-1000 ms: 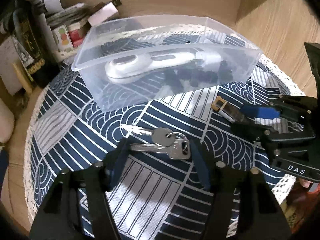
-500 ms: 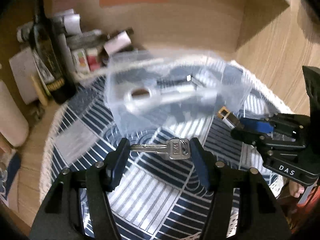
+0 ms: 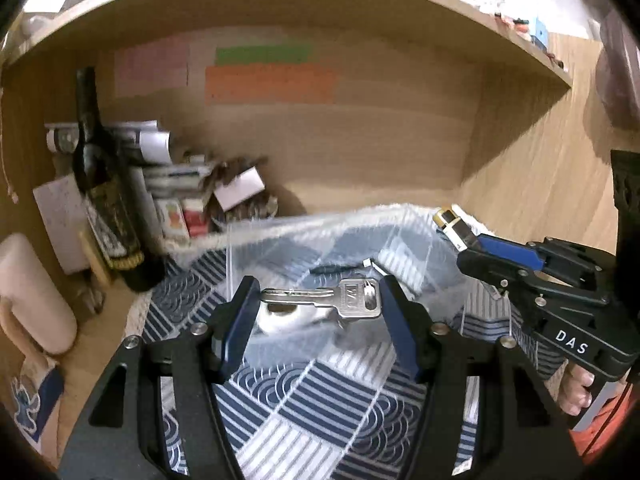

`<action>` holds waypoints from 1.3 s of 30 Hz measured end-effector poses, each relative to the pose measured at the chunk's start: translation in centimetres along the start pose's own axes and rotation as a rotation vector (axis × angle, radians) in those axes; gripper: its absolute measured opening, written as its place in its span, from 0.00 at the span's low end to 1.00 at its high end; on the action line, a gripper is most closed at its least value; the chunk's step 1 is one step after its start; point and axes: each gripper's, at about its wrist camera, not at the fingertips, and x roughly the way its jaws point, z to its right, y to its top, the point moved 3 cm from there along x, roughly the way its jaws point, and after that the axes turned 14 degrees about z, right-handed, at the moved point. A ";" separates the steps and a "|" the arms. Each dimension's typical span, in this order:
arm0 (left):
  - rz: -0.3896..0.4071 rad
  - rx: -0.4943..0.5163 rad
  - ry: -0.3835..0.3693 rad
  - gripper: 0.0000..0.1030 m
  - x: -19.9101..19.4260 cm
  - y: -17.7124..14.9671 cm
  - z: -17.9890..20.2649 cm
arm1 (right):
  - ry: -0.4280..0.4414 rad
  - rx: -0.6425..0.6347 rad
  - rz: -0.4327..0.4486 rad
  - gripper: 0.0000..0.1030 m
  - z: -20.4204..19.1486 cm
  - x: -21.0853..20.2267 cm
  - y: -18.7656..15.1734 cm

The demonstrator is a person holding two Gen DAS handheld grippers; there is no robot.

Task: Organize rigid objects
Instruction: 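Carry the keys and fob over the clear box and release them inside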

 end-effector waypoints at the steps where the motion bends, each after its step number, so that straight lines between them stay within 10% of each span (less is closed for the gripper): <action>1: 0.007 -0.001 0.000 0.59 0.1 0.3 0.1 | -0.005 -0.002 0.008 0.21 0.1 0.3 0.4; 29: -0.270 -0.039 -0.039 0.59 12.6 -4.4 1.0 | -0.123 0.029 -0.212 0.21 4.4 9.4 -4.0; 39: -0.221 -0.039 -0.042 0.61 10.3 -2.9 0.9 | -0.116 0.019 -0.157 0.34 3.8 8.0 -2.9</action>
